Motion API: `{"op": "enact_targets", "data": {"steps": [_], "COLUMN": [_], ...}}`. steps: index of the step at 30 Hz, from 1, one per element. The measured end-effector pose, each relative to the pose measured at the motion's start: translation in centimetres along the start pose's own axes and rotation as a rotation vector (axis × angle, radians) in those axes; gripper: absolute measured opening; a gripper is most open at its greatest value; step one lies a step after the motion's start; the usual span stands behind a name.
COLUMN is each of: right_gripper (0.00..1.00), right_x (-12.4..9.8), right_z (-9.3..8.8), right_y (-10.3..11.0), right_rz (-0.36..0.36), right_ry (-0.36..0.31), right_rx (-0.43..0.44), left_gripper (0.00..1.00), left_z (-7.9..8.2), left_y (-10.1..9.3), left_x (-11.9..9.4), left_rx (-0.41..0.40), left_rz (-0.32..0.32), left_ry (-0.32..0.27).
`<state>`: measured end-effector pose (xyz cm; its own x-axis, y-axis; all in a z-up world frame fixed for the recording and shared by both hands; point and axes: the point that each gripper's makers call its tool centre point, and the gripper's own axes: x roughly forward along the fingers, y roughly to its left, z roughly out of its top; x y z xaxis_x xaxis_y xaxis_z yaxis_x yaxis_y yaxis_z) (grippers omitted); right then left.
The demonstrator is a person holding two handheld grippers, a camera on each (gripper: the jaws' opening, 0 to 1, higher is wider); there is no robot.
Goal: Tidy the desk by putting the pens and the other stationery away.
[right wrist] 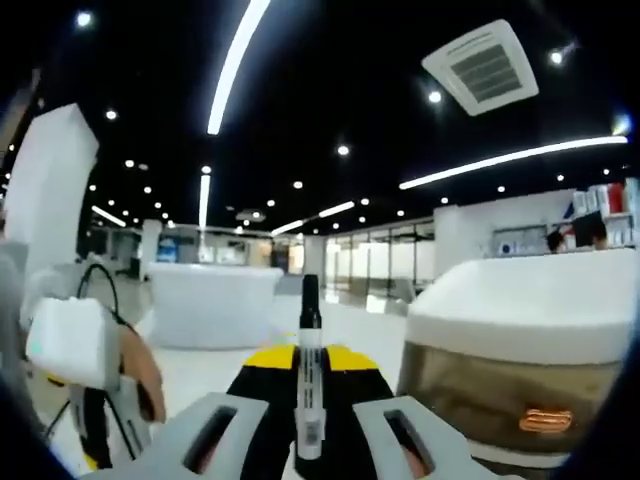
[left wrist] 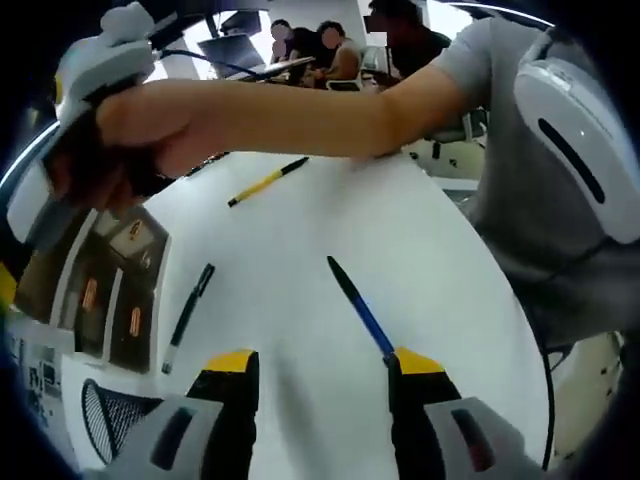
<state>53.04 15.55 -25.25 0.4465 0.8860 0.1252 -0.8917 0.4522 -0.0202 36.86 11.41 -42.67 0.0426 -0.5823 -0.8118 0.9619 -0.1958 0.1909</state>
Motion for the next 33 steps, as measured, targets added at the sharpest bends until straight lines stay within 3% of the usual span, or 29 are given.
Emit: {"op": "enact_targets", "data": {"steps": [5,7,21,25,33], "right_gripper": [0.07,0.07,0.07,0.07,0.07], "right_x": [1.4,1.9,5.8,5.8,5.7], "right_z": [0.5,0.1,-5.0,-6.4,-7.8], "right_y": [-0.5,-0.6,-1.2,-1.4,-2.1], "right_rz": [-0.069,-0.085,-0.120,-0.139,-0.174], "right_ry": [-0.097,-0.101,-0.057,-0.004,0.026], "right_rx": [0.013,0.039,-0.012,-0.036,-0.042], "left_gripper": [0.52,0.52,0.52,0.52,0.52], "left_z": [0.2,0.3,0.5,0.3,-0.4], "left_y": [-0.2,-0.2,-0.4,0.0,0.8], "left_x": [-0.2,-0.3,-2.0,-2.6,-4.0], "left_rx": [0.013,0.019,0.063,0.061,0.068], "left_rz": [-0.006,0.001,0.047,0.070,0.111], "left_ry": [-0.005,-0.005,0.021,0.021,0.046]}}
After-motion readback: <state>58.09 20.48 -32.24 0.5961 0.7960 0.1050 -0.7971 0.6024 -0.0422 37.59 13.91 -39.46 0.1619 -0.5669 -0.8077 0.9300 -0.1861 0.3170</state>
